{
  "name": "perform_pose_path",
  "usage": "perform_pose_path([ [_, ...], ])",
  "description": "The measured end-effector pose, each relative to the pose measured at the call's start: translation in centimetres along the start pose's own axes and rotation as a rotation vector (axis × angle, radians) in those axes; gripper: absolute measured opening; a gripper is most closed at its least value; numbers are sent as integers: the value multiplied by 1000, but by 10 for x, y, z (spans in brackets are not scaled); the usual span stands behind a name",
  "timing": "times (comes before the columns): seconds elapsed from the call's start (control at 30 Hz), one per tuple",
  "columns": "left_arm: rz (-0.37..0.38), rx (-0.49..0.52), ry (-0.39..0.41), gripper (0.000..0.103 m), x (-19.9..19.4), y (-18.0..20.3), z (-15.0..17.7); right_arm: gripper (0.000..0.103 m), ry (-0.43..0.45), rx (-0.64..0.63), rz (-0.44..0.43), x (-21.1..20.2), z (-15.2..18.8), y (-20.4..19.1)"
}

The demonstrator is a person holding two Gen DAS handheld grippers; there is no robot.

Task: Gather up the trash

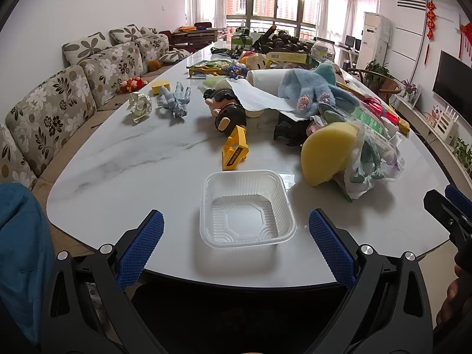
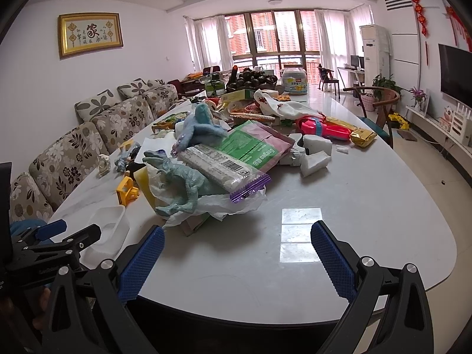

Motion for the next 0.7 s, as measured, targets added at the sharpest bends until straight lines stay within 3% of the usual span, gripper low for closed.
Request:
perform_pose_path([
  [0.7, -2, 1, 2, 96, 0, 1, 1, 98, 2, 1, -4, -2, 1, -1],
])
Point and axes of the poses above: each gripper's, at about its wrist camera, not at the fingertips, and x roughly the way its jaws point, y to its right, z to its underside, the point moved 1 cm from there along x, roughly the way its jaws point, and after that the axes turned 4 degrees about -y, right-handed, at the moved point
